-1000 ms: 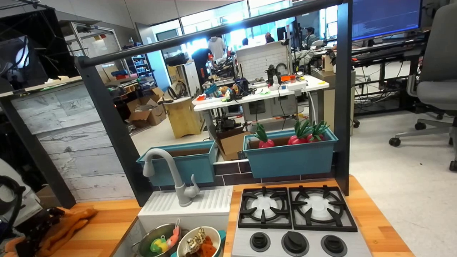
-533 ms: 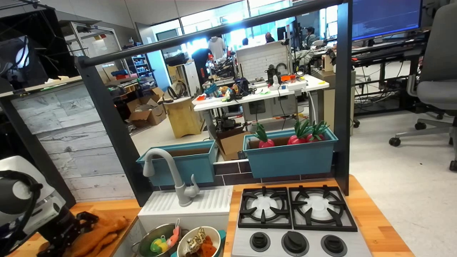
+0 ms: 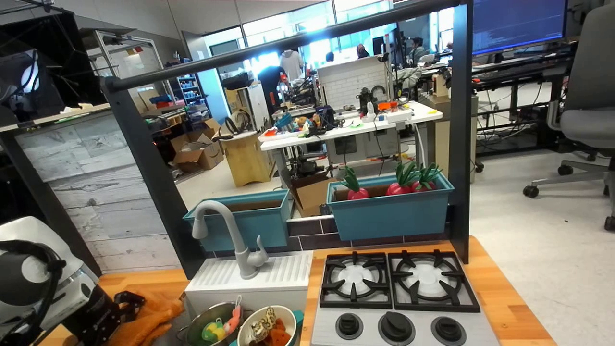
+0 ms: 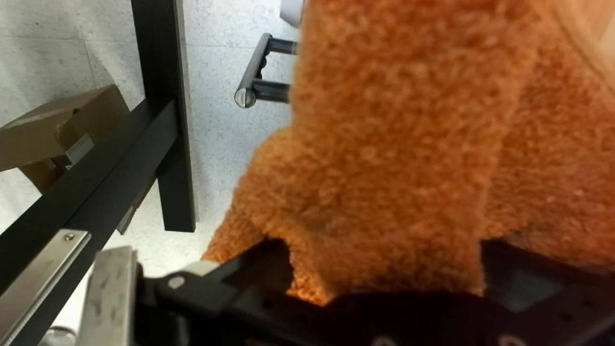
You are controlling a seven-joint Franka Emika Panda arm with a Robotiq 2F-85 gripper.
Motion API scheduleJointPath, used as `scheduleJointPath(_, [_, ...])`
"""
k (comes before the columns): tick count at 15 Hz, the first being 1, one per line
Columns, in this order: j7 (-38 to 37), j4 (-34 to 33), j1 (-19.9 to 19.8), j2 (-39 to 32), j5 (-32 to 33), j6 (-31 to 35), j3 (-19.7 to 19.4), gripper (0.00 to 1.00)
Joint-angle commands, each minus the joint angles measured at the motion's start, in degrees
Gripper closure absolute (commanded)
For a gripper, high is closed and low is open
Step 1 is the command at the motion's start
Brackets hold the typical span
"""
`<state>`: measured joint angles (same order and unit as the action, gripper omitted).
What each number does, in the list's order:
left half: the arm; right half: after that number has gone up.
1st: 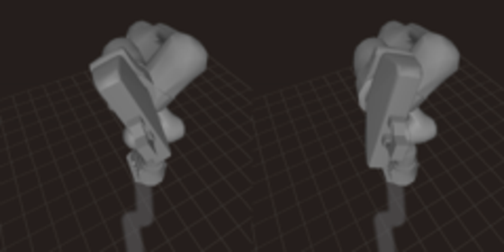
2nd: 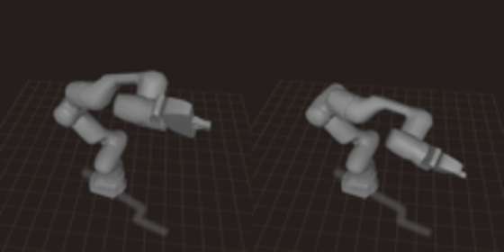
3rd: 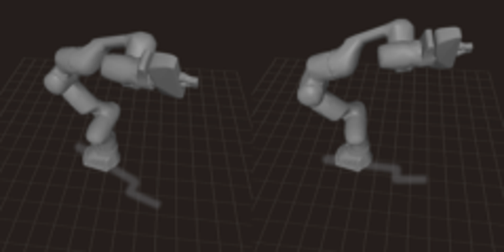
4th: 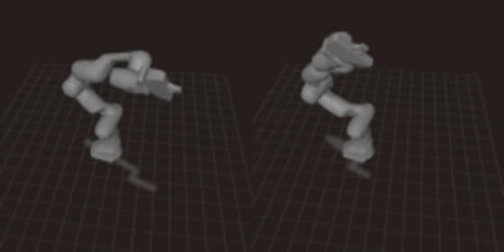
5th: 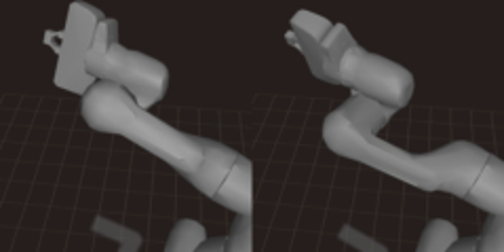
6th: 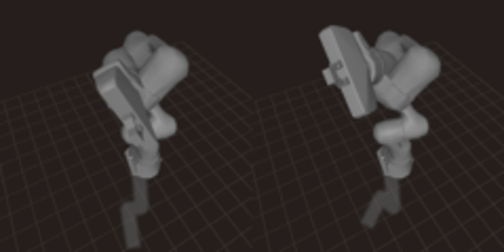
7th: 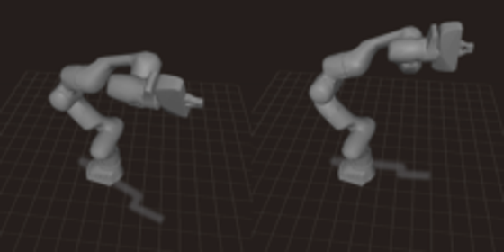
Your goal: Wipe the counter with the cloth, then pick the objects in the bowls in the sink and put them on the counter and the stove
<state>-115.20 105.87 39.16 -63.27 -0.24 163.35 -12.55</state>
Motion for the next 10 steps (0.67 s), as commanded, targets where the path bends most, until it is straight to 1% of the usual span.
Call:
scheduleJointPath(1, [3.6, -8.4, -0.3, -6.1, -0.5, 4.5, 5.5, 0.0])
scheduleJointPath(4, [6.6, -10.9, -1.8, -7.4, -1.1, 3.4, 7.1, 0.0])
scheduleJointPath(6, [5.6, -8.1, -2.9, -6.8, -2.2, 3.8, 5.3, 0.0])
scheduleJointPath(7, [4.6, -5.6, -3.5, -5.8, -3.2, 4.8, 4.2, 0.0])
scheduleJointPath(10, [2.5, -0.5, -5.3, -3.1, -6.2, 7.5, 3.0, 0.0])
